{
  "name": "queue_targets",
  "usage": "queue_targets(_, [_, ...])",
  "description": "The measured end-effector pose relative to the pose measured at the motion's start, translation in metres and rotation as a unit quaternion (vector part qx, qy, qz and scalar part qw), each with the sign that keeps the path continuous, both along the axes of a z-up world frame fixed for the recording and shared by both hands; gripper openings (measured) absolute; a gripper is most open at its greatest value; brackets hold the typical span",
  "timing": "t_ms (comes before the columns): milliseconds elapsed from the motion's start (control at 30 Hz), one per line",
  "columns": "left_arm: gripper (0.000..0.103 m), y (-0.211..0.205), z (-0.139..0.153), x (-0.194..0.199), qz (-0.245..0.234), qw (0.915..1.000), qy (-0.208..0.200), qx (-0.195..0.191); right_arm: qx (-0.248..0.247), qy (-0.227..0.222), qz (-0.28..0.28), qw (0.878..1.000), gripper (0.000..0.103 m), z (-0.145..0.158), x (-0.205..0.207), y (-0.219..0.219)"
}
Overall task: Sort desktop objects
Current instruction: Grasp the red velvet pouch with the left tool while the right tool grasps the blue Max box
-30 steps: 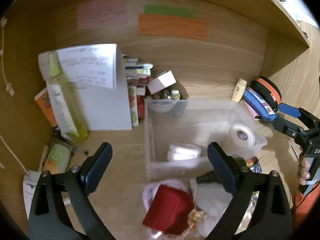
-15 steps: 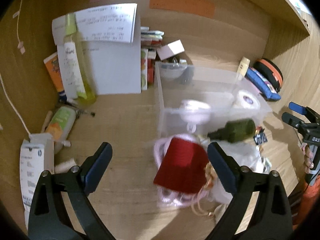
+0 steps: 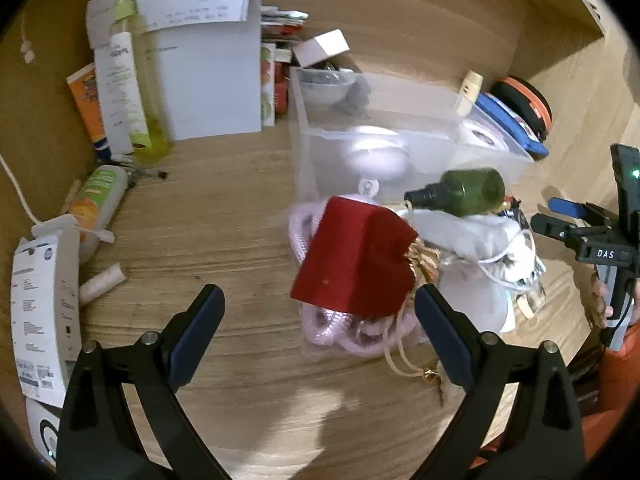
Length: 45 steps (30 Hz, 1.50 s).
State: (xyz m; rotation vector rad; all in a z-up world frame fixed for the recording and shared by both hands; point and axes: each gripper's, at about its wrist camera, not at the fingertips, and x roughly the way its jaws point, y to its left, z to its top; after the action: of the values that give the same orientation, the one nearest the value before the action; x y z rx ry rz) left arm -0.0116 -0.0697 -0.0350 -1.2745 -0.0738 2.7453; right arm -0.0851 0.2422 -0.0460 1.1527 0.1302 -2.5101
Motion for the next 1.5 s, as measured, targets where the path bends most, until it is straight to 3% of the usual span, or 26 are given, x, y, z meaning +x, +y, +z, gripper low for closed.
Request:
queue_targets(267, [0.097, 0.016, -0.007, -0.024, -0.029, 0.9995, -0.011, -0.004, 0.002, -0.031, 0.012, 0.999, 0.101, -0.009, -0.004, -0.015])
queue_targets(567, [0.097, 0.014, -0.019, -0.04, -0.03, 0.9992, -0.021, 0.015, 0.015, -0.026, 0.004, 1.0, 0.098, -0.013, -0.006, -0.021])
queue_targets(800, [0.095, 0.002, -0.012, -0.036, -0.005, 0.9995, 0.011, 0.03, 0.035, -0.026, 0.008, 0.999, 0.072, -0.016, -0.009, -0.029])
queue_targets(833, [0.094, 0.0, -0.011, -0.035, 0.003, 0.9994, 0.018, 0.029, 0.037, -0.026, 0.009, 0.999, 0.07, -0.017, -0.009, -0.03])
queue_targets(900, [0.078, -0.003, -0.01, -0.035, 0.004, 0.9992, 0.018, 0.034, 0.042, -0.022, 0.009, 0.999, 0.062, -0.017, -0.008, -0.031])
queue_targets(1033, [0.063, -0.004, -0.013, -0.038, 0.002, 0.9992, 0.007, 0.04, 0.037, -0.017, 0.015, 0.999, 0.048, -0.016, -0.007, -0.03])
queue_targets(1100, [0.056, -0.003, -0.012, -0.036, -0.001, 0.9992, 0.01, 0.038, 0.036, -0.016, 0.015, 0.999, 0.049, -0.016, -0.006, -0.028])
queue_targets(1500, [0.052, -0.012, -0.006, -0.021, 0.028, 0.9985, 0.025, 0.04, -0.001, 0.015, 0.008, 1.0, 0.049, 0.006, 0.008, -0.006])
